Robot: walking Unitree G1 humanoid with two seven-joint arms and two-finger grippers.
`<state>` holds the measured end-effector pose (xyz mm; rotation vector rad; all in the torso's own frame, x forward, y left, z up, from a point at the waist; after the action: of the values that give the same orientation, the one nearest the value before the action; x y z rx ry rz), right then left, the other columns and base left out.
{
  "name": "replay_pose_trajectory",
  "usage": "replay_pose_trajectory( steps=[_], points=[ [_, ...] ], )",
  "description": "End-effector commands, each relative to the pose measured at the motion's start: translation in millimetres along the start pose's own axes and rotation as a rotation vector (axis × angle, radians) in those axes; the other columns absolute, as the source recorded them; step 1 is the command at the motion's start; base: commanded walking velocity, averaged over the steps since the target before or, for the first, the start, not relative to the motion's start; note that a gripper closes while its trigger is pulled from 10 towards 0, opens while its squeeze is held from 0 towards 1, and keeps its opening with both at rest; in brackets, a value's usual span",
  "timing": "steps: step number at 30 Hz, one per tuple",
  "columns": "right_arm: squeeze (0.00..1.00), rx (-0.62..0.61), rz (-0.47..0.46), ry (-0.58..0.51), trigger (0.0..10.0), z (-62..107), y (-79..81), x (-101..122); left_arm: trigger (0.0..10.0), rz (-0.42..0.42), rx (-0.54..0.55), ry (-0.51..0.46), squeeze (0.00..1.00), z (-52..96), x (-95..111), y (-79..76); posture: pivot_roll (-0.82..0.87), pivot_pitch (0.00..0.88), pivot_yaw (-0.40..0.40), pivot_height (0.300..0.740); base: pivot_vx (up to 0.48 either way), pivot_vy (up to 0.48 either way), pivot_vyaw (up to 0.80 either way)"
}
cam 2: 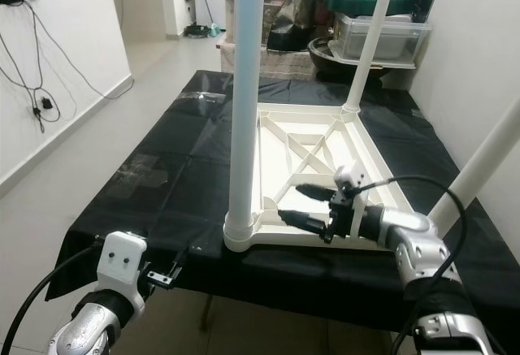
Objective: Building children table
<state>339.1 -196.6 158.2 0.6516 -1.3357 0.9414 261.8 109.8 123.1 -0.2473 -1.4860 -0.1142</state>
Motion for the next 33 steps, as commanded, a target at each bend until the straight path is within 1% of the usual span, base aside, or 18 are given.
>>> replay_pose_trajectory(
  steps=[1,2,7,8,12,14,17,23,28,31,33],
  points=[
    [0.0,0.042,0.013,-0.023,10.0,-4.1,3.2,8,10.0,-0.01,-0.012,0.0,0.0,1.4,-1,-3.1,0.11,0.0,-0.043,0.74,0.0,0.0,0.0],
    [0.0,0.042,0.013,-0.023,10.0,-4.1,3.2,8,10.0,-0.01,-0.012,0.0,0.0,1.4,-1,-3.1,0.11,0.0,-0.043,0.74,0.0,0.0,0.0],
    [0.0,0.09,0.07,-0.074,10.0,-19.2,8.8,22,10.0,-0.008,-0.014,0.007,0.0,0.9,-3,-4.6,0.11,0.0,-0.047,0.74,0.0,0.0,0.0],
    [0.0,0.09,0.07,-0.074,10.0,-19.2,8.8,22,10.0,-0.008,-0.014,0.007,0.0,0.9,-3,-4.6,0.11,0.0,-0.047,0.74,0.0,0.0,0.0],
    [0.0,0.085,0.082,-0.125,10.0,-28.4,8.4,32,10.0,-0.009,-0.016,0.0,0.0,0.7,-2,-5.1,0.11,0.0,-0.049,0.74,0.0,0.0,0.0],
    [0.0,0.08,0.086,-0.131,10.0,-29.7,7.7,33,10.0,-0.009,-0.016,-0.001,0.0,0.6,-2,-5.1,0.11,0.0,-0.049,0.74,0.0,0.0,0.0],
    [0.0,0.1,0.085,-0.151,10.0,-36.4,10.1,38,10.0,-0.011,-0.017,0.0,0.0,0.5,-3,-5.4,0.11,0.0,-0.051,0.74,0.0,0.0,0.0],
    [0.0,0.119,0.089,-0.164,10.0,-45.1,13.3,42,10.0,-0.011,-0.021,0.005,0.0,0.4,-4,-6.5,0.11,0.0,-0.052,0.74,0.0,0.0,0.0],
    [0.0,0.14,0.103,-0.176,10.0,-57.6,16.5,47,10.0,-0.011,-0.026,0.005,0.0,-0.1,-5,-8.2,0.11,0.0,-0.057,0.74,0.0,0.0,0.0],
    [0.0,0.147,0.105,-0.173,10.0,-60.7,17.9,47,10.0,-0.011,-0.027,0.006,0.0,-0.1,-5,-8.8,0.11,0.0,-0.059,0.74,0.0,0.0,0.0],
    [0.0,0.152,0.108,-0.171,10.0,-67.2,19.6,47,10.0,-0.011,-0.03,0.007,0.0,-0.3,-5,-9.9,0.11,0.0,-0.061,0.74,0.0,0.0,0.0]
  ],
)
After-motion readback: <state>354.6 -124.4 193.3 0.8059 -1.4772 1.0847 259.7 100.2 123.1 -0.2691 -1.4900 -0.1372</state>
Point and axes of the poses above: a point about 5 cm out from each wrist's last joint towards the gripper, its own z axis pointing back from the gripper into the wrist, its own x axis along the axis of the wrist's last joint, y = z × x, the point moved 5 cm from there along -z, pointing out of the wrist towards the gripper, and after that the axes turned 10 degrees about z, right-handed, at the moved point
